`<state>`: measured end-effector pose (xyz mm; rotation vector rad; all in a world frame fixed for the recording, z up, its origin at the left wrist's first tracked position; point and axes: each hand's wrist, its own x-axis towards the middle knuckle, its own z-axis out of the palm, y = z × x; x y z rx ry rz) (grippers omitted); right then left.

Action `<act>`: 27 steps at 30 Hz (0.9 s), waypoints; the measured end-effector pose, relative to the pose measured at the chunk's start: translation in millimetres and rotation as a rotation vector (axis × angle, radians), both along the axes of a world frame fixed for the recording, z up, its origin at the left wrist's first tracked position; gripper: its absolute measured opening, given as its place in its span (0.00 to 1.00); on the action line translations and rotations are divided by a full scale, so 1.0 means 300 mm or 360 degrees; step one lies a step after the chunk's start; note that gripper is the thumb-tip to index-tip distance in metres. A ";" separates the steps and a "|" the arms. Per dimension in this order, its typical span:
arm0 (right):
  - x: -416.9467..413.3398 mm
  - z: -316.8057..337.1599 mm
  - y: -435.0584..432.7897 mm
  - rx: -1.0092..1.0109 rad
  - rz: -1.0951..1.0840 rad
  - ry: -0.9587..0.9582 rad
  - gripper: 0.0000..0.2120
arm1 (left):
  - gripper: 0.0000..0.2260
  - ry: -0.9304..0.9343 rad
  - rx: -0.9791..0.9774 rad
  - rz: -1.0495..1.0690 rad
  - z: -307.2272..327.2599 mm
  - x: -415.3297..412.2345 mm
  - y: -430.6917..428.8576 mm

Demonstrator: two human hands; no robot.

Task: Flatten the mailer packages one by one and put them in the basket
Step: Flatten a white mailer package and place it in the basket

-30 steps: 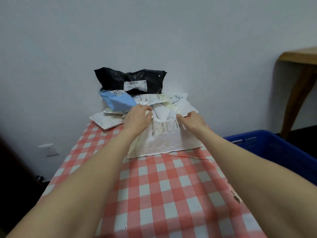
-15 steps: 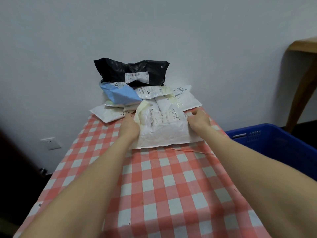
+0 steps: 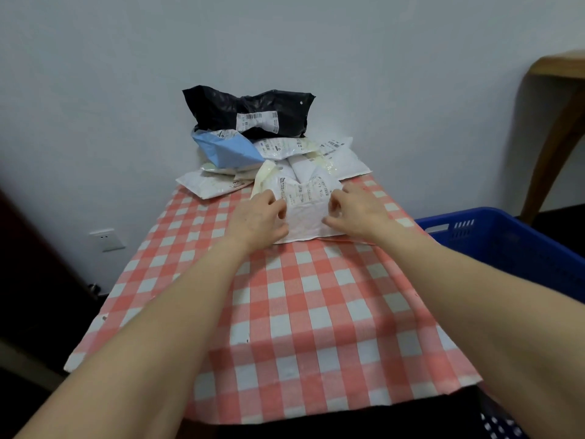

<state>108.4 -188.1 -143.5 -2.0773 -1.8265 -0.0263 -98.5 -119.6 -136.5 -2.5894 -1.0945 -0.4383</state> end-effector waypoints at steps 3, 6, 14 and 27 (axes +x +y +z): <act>-0.025 -0.043 -0.017 0.0133 0.0009 -0.0289 0.19 | 0.17 0.0123 -0.0021 0.0033 -0.041 -0.009 -0.010; -0.047 -0.055 -0.003 0.0182 0.0022 -0.0308 0.22 | 0.20 0.0117 -0.0156 0.0151 -0.063 0.008 -0.021; -0.061 -0.068 0.035 -0.0118 0.0059 -0.0294 0.14 | 0.20 0.0269 -0.0325 0.0134 -0.081 0.014 0.022; -0.027 -0.110 0.075 -0.0005 0.0105 -0.0304 0.18 | 0.14 0.0416 -0.0555 0.0071 -0.040 0.039 0.090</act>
